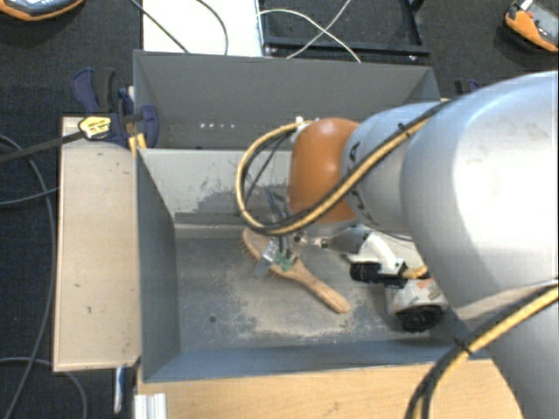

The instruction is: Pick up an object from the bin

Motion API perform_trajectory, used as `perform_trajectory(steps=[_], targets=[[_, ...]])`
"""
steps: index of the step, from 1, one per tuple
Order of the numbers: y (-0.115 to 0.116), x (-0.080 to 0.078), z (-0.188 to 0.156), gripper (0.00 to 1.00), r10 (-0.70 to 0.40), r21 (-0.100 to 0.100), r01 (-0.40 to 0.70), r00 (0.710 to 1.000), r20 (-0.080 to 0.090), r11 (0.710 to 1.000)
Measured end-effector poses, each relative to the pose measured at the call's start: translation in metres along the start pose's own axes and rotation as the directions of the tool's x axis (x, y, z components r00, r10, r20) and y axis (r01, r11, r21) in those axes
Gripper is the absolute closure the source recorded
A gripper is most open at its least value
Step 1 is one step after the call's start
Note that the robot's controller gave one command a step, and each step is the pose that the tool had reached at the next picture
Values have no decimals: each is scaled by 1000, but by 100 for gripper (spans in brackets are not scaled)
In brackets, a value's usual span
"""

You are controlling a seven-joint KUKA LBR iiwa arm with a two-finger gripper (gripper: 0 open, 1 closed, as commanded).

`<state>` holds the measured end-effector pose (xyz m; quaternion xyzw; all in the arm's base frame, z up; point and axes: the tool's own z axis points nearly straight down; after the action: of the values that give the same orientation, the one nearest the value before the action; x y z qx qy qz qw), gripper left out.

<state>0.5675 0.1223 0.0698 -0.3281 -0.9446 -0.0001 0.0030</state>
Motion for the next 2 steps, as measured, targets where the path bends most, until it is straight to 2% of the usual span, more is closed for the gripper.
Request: perform_trajectory(steps=[2], targets=[[-1,1,-2,100,1,0,-1,1000,0,1000]])
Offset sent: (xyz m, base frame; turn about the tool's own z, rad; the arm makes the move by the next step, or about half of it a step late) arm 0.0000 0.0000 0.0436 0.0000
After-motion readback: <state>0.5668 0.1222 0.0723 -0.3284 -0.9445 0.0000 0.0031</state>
